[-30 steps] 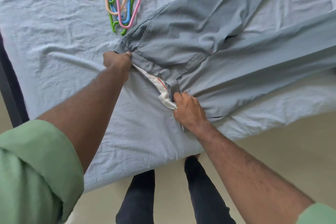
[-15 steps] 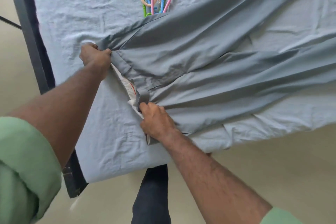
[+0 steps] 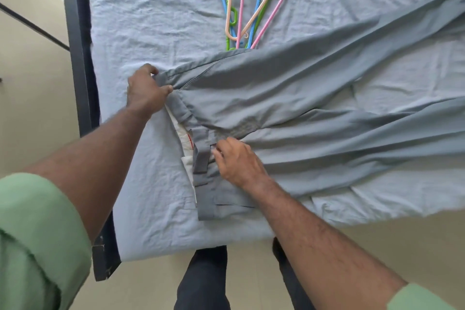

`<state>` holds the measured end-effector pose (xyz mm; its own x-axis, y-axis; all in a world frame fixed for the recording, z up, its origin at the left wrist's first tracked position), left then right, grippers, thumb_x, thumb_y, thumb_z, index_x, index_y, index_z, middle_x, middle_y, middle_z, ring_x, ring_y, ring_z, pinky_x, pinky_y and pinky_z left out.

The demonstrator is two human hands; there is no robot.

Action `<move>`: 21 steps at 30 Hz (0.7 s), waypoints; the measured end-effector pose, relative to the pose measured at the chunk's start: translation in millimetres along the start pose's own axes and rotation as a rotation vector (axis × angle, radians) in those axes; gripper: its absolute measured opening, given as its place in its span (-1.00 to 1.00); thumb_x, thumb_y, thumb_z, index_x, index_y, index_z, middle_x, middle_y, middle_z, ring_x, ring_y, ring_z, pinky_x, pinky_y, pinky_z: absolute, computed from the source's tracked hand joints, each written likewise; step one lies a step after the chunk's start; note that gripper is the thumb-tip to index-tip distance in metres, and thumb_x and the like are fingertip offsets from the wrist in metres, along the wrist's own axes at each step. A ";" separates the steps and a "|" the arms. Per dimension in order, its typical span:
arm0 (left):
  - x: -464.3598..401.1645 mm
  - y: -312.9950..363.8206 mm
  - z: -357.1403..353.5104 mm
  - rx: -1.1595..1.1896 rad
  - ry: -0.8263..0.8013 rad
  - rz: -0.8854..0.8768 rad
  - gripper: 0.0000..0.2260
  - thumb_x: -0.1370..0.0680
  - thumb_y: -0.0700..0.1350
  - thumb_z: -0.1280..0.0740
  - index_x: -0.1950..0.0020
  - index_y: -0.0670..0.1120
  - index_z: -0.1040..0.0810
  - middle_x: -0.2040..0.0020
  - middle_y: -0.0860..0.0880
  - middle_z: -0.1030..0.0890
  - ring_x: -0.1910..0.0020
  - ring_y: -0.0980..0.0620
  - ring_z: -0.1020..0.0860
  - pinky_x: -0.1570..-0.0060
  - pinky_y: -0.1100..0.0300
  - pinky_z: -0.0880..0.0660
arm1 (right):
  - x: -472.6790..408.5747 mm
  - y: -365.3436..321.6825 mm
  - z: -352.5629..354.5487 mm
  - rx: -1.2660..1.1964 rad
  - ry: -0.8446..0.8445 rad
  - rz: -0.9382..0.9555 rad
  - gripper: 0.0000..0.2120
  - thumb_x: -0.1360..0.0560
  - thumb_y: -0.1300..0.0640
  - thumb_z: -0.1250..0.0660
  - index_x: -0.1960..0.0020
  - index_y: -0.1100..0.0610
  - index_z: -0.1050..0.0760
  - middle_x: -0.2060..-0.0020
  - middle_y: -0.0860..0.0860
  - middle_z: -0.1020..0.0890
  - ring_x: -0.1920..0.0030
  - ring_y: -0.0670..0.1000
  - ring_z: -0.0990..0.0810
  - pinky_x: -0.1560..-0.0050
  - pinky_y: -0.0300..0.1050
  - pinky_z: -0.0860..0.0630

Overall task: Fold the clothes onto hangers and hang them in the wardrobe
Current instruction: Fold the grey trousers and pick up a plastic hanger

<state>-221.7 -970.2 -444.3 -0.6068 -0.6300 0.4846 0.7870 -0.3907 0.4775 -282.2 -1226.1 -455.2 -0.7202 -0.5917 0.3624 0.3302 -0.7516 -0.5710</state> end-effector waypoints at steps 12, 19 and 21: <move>-2.2 30.6 -2.2 -0.068 0.054 0.066 -0.80 -0.51 -0.07 -0.45 -0.12 -0.05 -0.70 -0.03 -0.16 -0.67 -0.03 -0.22 -0.64 -0.08 -0.14 -0.62 | -135.4 150.2 177.4 0.391 0.254 -0.031 -0.84 -0.63 0.15 -0.21 -0.06 0.14 -0.56 -0.04 0.11 -0.59 -0.12 0.21 -0.50 -0.04 0.12 -0.39; 13.1 42.5 -6.2 -0.103 0.155 0.118 -0.84 -0.56 -0.12 -0.35 -0.11 -0.03 -0.64 -0.10 -0.13 -0.63 -0.14 -0.25 -0.55 -0.26 -0.16 -0.48 | -194.4 192.3 237.8 0.430 0.131 -0.190 -0.63 -0.59 0.32 -0.18 -0.24 -0.05 -0.54 -0.17 0.01 -0.62 -0.22 0.14 -0.52 -0.22 0.12 -0.26; 18.4 43.1 -6.3 -0.116 0.171 0.114 -0.87 -0.57 -0.13 -0.35 -0.10 -0.03 -0.63 -0.10 -0.15 -0.63 -0.16 -0.26 -0.54 -0.27 -0.16 -0.45 | -200.1 198.0 246.0 0.473 -0.030 -0.233 -0.77 -0.63 0.18 -0.26 -0.20 -0.09 -0.51 -0.17 -0.01 -0.55 -0.22 0.11 -0.50 -0.26 0.19 -0.22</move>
<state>-198.2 -1002.8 -419.5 -0.4936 -0.7751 0.3944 0.8628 -0.3792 0.3344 77.4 -1328.3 -459.5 -0.7921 -0.3956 0.4648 0.4075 -0.9097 -0.0798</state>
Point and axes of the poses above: each hand's wrist, its own x-axis away from the middle knuckle, its own z-axis out of the back of the hand, y = z × x, the point moved 1 cm from there along -x, towards the middle knuckle
